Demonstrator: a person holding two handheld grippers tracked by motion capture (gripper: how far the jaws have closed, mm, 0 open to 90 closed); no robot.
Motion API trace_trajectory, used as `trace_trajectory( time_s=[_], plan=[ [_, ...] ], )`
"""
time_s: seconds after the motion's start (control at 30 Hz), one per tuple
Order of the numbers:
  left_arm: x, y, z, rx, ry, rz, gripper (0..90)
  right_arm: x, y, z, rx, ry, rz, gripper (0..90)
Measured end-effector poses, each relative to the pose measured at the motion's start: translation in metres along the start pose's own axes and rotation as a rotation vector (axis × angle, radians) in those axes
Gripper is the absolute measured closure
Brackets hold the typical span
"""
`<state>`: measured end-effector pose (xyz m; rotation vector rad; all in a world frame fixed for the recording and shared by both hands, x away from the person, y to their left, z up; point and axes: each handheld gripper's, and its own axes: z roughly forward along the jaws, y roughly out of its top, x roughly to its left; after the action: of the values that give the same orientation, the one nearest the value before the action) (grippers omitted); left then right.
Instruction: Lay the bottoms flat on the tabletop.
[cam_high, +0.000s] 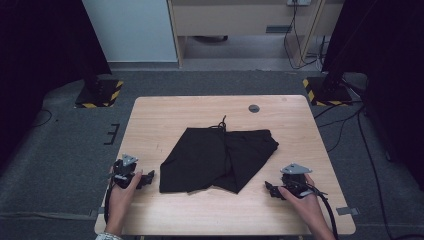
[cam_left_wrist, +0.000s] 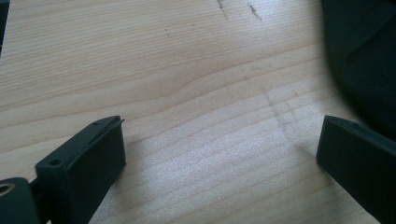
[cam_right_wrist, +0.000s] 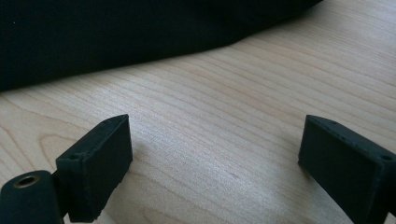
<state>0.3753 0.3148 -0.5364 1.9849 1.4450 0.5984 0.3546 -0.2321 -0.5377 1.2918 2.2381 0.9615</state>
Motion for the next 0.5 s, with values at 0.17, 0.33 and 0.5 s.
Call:
trace_trajectory(
  time_s=[0.17, 0.33, 0.5],
  plan=[
    [-0.0008, -0.0006, -0.0006, 0.001, 0.000, 0.001, 0.0, 0.0003, 0.0007, 0.0008, -0.001, -0.006, -0.003, 9.5],
    [-0.0016, -0.0002, -0.0002, 0.003, -0.006, 0.005, 0.0, 0.0009, 0.0012, 0.0011, 0.000, -0.019, 0.014, 9.6],
    [-0.0045, 0.0000, -0.0001, 0.003, -0.013, 0.012, 0.0, 0.0024, 0.0052, 0.0020, -0.013, -0.002, -0.009, 23.4]
  ],
)
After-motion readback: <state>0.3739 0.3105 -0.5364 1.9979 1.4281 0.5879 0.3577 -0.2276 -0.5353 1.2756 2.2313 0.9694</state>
